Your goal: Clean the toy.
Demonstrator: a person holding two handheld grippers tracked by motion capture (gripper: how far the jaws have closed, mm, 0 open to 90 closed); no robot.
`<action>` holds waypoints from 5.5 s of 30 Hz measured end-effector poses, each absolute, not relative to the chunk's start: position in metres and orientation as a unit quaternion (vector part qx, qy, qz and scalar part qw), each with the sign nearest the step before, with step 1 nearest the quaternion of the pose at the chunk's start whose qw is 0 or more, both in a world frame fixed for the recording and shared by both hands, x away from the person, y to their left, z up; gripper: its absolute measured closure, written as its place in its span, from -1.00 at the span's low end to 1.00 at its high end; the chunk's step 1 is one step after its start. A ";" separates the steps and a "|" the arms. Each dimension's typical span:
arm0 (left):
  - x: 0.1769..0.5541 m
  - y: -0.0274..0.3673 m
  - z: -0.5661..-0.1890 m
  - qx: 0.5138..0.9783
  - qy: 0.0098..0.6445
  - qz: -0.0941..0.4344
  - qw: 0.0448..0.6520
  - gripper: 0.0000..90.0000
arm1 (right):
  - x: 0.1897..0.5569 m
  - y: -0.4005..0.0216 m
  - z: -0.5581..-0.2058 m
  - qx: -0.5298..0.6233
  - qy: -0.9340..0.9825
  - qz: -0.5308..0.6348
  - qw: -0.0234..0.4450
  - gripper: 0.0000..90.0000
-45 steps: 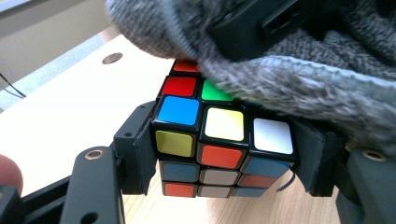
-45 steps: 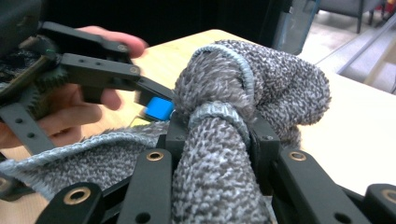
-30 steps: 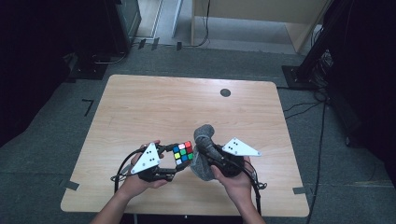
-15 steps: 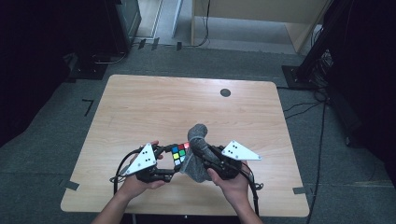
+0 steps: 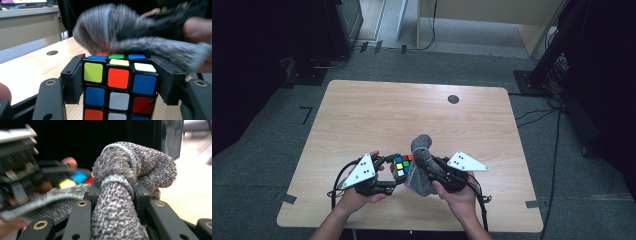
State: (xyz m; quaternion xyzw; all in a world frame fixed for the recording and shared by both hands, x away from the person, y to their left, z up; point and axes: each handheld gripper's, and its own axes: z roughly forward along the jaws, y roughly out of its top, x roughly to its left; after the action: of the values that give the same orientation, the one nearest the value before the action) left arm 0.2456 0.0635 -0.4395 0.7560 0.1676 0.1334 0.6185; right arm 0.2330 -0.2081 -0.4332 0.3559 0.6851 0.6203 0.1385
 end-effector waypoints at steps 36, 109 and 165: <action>0.257 0.086 -0.433 0.717 0.208 0.101 0.657 -0.24 | 0.229 -0.193 -0.447 0.215 0.761 0.566 0.234 0.49; 0.250 0.053 -0.438 0.666 0.311 0.136 0.664 -0.24 | 0.222 -0.158 -0.456 0.350 0.716 0.563 0.219 -0.70; 0.259 0.046 -0.443 0.774 0.136 0.281 0.551 -0.70 | 0.234 -0.204 -0.415 0.356 0.741 0.559 0.104 -0.24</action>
State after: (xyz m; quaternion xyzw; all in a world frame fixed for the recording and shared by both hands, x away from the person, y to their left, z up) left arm 0.2595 0.0462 -0.4427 0.7737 0.1364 0.2806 0.5514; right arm 0.2337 -0.2039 -0.4151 0.3565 0.7412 0.5591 0.1043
